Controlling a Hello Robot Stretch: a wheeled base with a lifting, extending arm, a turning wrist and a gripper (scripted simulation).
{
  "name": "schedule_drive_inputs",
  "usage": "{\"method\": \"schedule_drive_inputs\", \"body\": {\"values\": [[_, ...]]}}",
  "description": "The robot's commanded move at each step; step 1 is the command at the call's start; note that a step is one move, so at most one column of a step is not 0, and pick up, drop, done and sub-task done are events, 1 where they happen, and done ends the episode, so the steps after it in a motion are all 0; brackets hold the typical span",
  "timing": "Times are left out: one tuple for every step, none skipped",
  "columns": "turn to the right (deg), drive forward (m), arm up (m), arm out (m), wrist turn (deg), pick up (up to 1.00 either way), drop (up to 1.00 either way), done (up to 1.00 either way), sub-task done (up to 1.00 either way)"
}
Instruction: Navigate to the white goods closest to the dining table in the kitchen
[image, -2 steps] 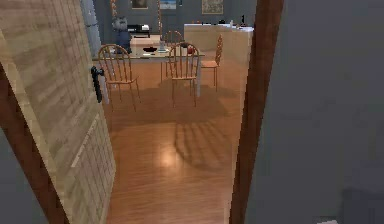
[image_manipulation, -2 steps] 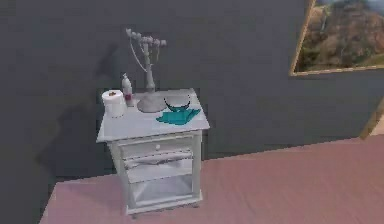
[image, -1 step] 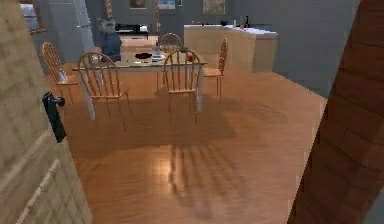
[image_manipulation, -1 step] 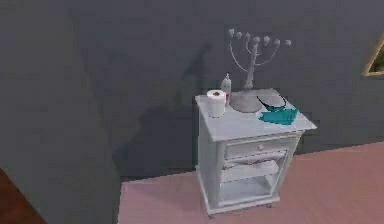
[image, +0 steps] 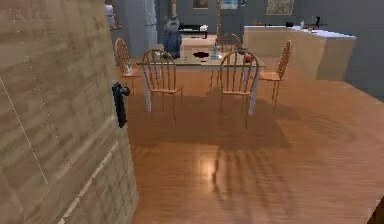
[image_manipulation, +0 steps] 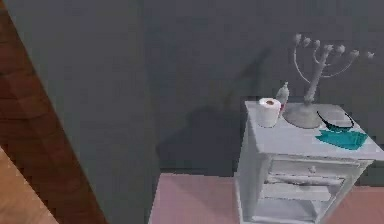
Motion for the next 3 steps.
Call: {"method": "schedule_drive_inputs", "body": {"values": [[0.0, 1.00, 0.00, 0.00, 0.0, 0.00, 0.00, 0.00, 0.00], [0.0, 0.30, 0.00, 0.00, 0.0, 0.00, 0.00, 0.00, 0.00], [0.0, 0.80, 0.00, 0.00, 0.0, 0.00, 0.00, 0.00, 0.00]]}}
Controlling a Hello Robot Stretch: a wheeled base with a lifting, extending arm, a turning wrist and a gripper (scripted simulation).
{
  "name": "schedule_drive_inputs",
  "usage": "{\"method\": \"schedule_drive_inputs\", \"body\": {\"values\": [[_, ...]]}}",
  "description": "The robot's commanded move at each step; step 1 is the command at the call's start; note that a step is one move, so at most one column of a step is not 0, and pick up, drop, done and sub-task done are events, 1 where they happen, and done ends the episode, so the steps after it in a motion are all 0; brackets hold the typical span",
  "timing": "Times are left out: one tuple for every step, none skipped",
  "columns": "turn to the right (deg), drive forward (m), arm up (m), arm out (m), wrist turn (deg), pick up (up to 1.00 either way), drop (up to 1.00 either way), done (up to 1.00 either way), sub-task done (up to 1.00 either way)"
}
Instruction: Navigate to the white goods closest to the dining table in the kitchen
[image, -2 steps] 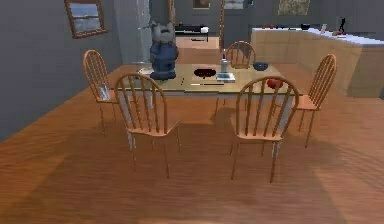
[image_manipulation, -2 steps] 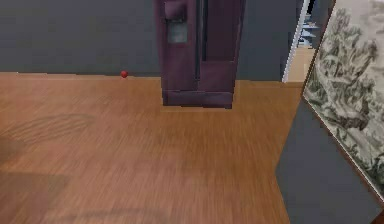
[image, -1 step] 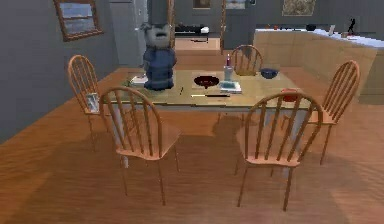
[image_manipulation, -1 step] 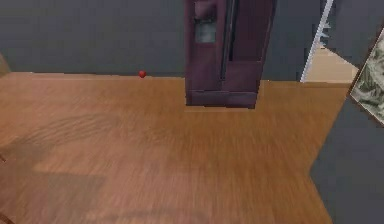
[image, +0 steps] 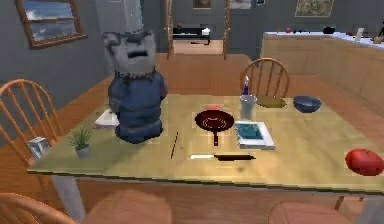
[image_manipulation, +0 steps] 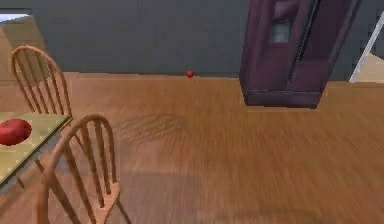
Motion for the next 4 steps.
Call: {"method": "schedule_drive_inputs", "body": {"values": [[-45.0, 0.00, 0.00, 0.00, 0.0, 0.00, 0.00, 0.00, 0.00], [-45.0, 0.00, 0.00, 0.00, 0.0, 0.00, 0.00, 0.00, 0.00], [-45.0, 0.00, 0.00, 0.00, 0.0, 0.00, 0.00, 0.00, 0.00], [-27.0, 0.00, 0.00, 0.00, 0.0, 0.00, 0.00, 0.00, 0.00]]}}
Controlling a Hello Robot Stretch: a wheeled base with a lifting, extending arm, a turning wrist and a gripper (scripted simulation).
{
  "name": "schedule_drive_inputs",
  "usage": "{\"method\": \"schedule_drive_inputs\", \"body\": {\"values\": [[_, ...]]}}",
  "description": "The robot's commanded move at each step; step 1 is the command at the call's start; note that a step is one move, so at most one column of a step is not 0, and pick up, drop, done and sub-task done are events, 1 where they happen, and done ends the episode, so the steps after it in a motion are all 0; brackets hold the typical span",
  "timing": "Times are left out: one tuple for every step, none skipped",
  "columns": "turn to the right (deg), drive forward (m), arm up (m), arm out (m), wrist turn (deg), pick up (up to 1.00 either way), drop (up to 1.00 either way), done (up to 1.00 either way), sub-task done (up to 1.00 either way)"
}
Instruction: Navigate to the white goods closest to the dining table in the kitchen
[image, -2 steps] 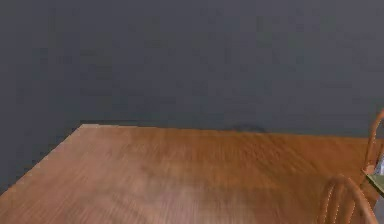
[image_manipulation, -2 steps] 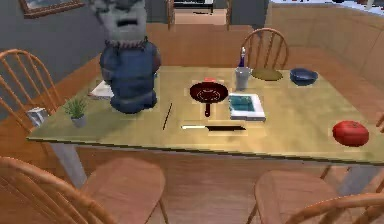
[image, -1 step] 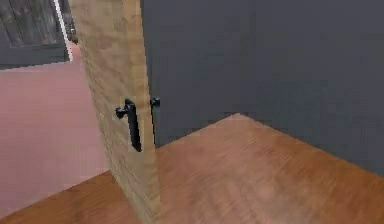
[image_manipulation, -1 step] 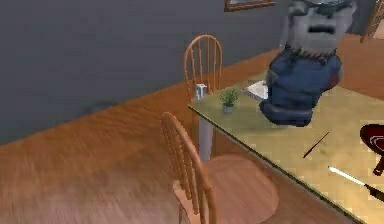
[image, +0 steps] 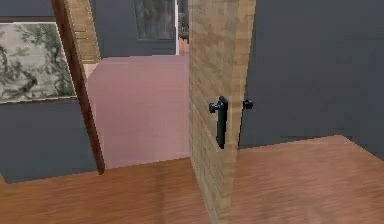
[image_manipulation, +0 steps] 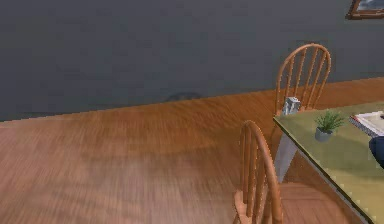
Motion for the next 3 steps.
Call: {"method": "schedule_drive_inputs", "body": {"values": [[-3.0, 0.00, 0.00, 0.00, 0.0, 0.00, 0.00, 0.00, 0.00], [0.0, 0.05, 0.00, 0.00, 0.0, 0.00, 0.00, 0.00, 0.00], [-45.0, 0.00, 0.00, 0.00, 0.0, 0.00, 0.00, 0.00, 0.00]]}}
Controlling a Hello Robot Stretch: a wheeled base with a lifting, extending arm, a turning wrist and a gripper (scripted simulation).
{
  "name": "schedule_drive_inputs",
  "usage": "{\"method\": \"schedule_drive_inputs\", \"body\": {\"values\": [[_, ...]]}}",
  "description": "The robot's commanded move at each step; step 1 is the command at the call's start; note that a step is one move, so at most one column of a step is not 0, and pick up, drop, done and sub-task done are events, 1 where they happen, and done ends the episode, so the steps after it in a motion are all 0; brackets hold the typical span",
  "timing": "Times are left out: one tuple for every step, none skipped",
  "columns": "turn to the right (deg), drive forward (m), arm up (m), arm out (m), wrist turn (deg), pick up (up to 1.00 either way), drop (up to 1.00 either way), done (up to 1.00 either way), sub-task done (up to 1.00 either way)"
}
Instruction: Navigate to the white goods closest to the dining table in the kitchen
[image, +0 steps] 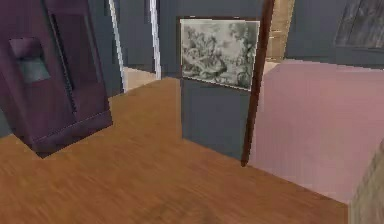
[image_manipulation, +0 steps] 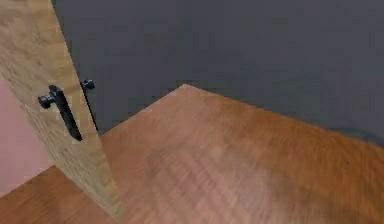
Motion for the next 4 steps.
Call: {"method": "schedule_drive_inputs", "body": {"values": [[-42.0, 0.00, 0.00, 0.00, 0.0, 0.00, 0.00, 0.00, 0.00], [0.0, 0.95, 0.00, 0.00, 0.0, 0.00, 0.00, 0.00, 0.00], [-45.0, 0.00, 0.00, 0.00, 0.0, 0.00, 0.00, 0.00, 0.00], [-9.0, 0.00, 0.00, 0.00, 0.0, 0.00, 0.00, 0.00, 0.00]]}}
